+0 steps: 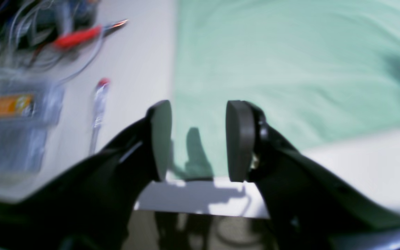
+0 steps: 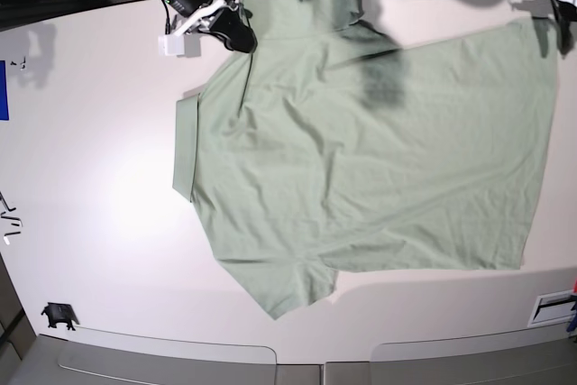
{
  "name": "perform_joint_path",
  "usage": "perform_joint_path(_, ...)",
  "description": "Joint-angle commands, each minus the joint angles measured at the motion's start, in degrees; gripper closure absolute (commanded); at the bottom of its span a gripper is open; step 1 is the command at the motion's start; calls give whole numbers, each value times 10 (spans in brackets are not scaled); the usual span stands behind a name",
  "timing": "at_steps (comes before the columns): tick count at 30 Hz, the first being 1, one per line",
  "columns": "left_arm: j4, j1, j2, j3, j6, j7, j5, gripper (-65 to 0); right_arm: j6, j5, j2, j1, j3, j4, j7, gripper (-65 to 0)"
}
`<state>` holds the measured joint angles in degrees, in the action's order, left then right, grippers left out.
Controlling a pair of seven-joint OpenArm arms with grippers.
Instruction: Fold the T-shirt properly
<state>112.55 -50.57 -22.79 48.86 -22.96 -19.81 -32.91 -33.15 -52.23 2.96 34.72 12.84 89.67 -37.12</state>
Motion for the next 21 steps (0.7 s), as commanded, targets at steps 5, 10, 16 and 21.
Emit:
perform_joint_path(5, -126, 45, -38, 6, 14, -24, -59, -271, 5, -2, -3, 4, -5, -2, -17, 0)
perform_joint_path(10, -264, 92, -57, 6, -36, -90, -155, -271, 5, -2, -3, 4, -5, -2, -18, 0)
perform_joint_path(16, -382, 137, -60, 6, -114, -163, -296, -271, 5, -2, -3, 4, -5, -2, -18, 0)
perform_joint_path(21, -418, 147, -59, 6, -140, -223, -377, -271, 5, -2, -3, 4, -5, -2, -18, 0)
